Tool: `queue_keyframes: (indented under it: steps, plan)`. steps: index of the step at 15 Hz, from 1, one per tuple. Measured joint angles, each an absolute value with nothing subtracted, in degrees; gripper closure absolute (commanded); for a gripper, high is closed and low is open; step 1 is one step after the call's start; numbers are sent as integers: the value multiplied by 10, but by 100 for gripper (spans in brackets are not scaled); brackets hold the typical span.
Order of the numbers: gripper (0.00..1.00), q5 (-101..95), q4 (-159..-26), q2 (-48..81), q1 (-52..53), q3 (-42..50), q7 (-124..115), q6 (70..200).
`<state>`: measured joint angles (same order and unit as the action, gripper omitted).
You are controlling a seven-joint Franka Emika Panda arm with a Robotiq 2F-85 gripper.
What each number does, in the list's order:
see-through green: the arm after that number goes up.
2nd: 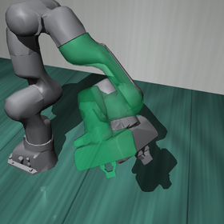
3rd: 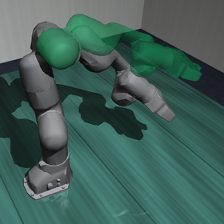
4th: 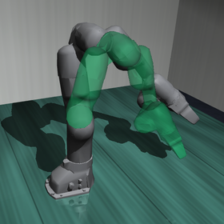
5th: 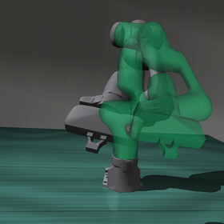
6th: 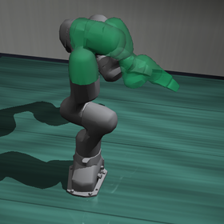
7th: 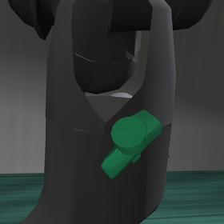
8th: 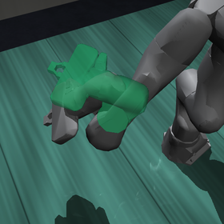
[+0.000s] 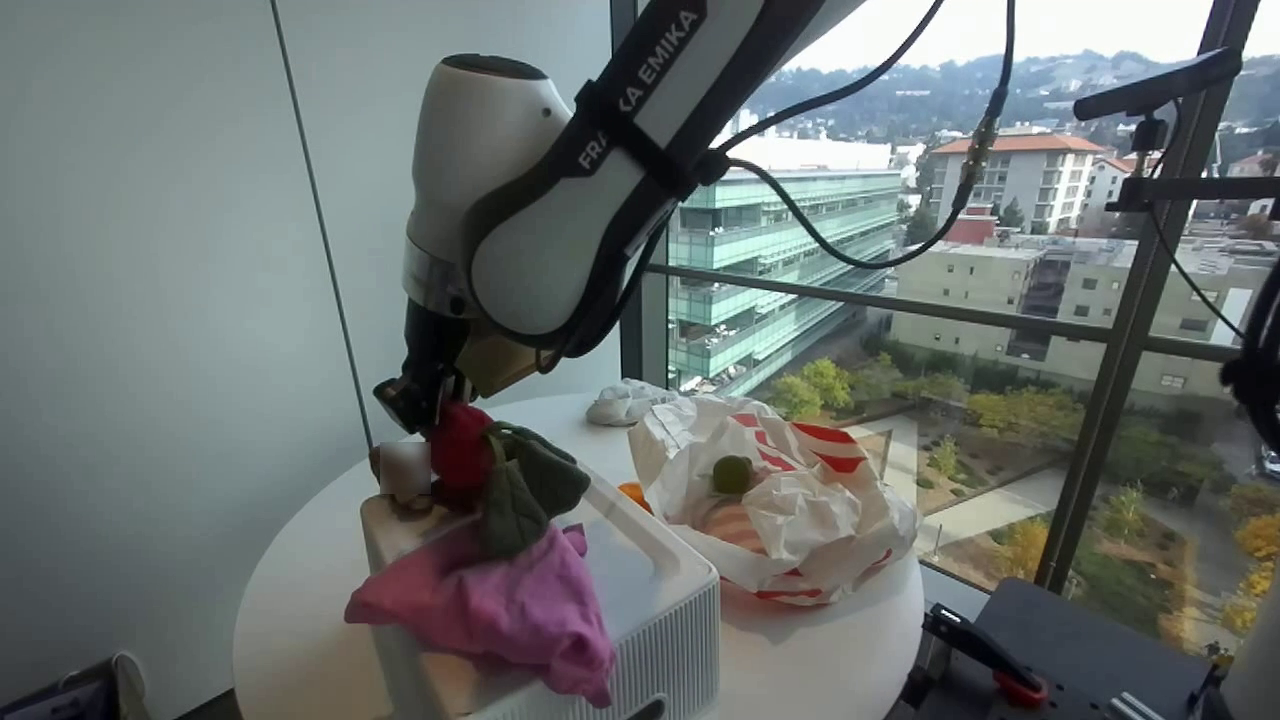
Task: Remove everything from the plastic bag and put it on the white box
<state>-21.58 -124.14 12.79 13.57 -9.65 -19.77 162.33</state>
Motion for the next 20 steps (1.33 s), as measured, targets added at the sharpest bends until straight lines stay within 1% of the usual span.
queue_keyframes:
  steps: [1, 5, 6, 7, 9, 10, 13, 17, 20]
  plan:
    - [61, -214, -1231, 143, 137, -98, -198, 1623]
    - [30, -207, -1218, 173, 137, -106, -198, 1623]
    - [23, -190, -1218, 173, 138, -105, -193, 1623]
    - [14, -160, -1218, 173, 137, -105, -180, 1622]
    - [2, -90, -1217, 169, 128, -110, -142, 1622]
    - [0, -60, -1218, 165, 122, -112, -124, 1622]
    - [0, 5, -1231, 133, 91, -108, -86, 1614]
    - [1, 9, -1286, 68, 48, -41, -90, 1595]
    - [0, 9, -1346, 16, 10, 5, -91, 1526]
